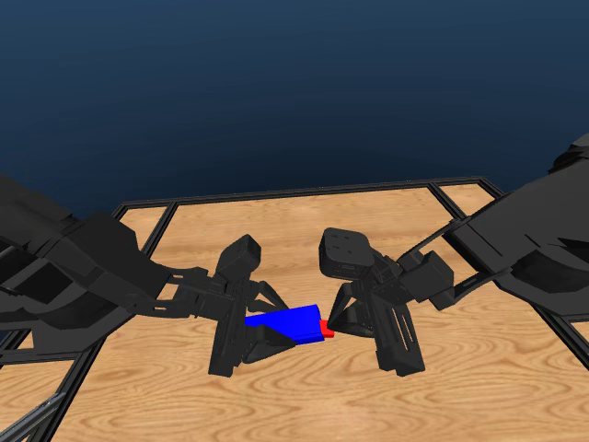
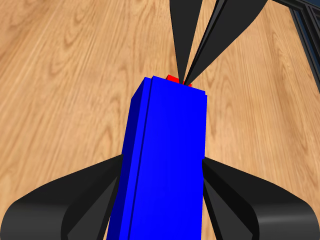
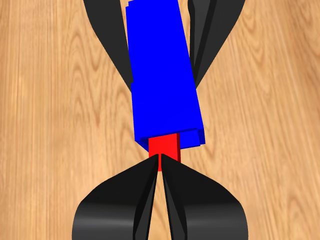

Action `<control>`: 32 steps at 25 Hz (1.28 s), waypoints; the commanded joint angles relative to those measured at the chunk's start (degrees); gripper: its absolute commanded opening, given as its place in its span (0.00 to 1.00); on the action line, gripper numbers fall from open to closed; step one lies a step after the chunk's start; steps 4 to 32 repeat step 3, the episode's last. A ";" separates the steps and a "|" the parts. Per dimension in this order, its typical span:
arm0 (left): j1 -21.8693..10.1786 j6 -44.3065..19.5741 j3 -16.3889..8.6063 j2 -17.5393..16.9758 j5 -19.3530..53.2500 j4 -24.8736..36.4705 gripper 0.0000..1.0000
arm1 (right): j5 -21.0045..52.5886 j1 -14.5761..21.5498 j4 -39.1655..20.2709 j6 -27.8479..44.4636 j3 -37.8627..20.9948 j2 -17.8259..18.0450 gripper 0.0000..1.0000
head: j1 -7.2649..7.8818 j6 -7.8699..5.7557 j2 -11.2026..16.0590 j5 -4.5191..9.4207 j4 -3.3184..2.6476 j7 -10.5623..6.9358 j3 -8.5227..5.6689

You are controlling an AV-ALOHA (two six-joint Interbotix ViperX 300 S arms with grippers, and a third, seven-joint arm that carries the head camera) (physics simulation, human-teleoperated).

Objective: Insert peg into socket

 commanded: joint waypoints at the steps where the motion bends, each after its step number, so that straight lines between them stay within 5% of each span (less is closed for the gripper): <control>1: -0.05 0.30 -1.13 -2.13 -2.97 -0.22 0.00 | -0.85 0.79 0.26 1.94 2.63 -3.40 0.00 | -0.11 -0.07 -0.65 -1.09 -0.03 0.11 -1.09; 3: -0.37 0.88 0.13 -0.79 -3.26 -0.71 0.00 | -2.88 0.90 1.95 0.53 3.80 -5.68 0.00 | -0.34 -0.12 -0.85 -1.43 -0.11 0.15 -1.10; 32: -0.37 0.88 0.13 -0.79 -3.26 -0.71 0.00 | -2.88 0.90 1.95 0.53 3.80 -5.68 0.00 | -0.34 -0.12 -0.85 -1.43 -0.11 0.15 -1.10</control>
